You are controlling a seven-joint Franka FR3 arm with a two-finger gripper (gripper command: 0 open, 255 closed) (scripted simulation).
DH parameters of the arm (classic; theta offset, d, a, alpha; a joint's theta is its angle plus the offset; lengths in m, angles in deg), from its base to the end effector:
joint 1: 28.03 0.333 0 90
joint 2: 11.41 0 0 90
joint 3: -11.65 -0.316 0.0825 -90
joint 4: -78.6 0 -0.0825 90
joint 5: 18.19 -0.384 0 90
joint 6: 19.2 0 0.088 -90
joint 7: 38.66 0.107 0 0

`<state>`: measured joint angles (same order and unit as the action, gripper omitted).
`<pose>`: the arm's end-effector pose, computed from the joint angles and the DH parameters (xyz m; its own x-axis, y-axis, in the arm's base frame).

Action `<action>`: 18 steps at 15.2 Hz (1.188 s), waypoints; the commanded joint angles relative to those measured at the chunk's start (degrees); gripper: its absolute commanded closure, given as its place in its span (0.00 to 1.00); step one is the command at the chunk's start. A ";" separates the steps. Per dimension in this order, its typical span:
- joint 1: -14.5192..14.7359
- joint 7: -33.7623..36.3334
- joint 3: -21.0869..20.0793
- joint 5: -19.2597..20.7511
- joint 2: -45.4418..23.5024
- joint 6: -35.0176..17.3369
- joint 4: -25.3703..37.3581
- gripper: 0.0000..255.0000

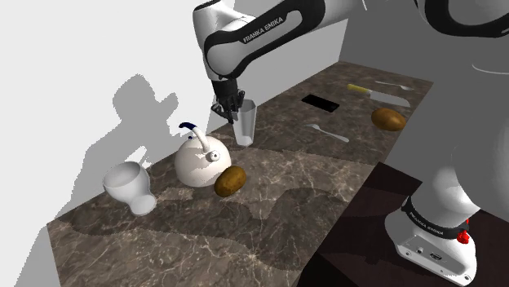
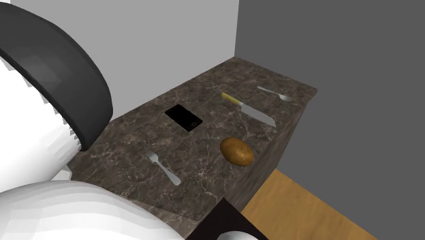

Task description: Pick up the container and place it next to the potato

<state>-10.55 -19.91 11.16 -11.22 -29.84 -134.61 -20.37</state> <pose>0.6125 0.1907 0.3936 0.9992 0.0400 -0.0016 0.0400 -0.9930 0.1115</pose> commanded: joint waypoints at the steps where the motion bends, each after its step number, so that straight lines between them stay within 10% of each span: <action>1: 0.00 0.00 0.00 0.00 0.02 -0.01 0.01 0.00; 18: 0.38 -0.22 -0.25 -0.28 1.65 6.68 5.05 0.00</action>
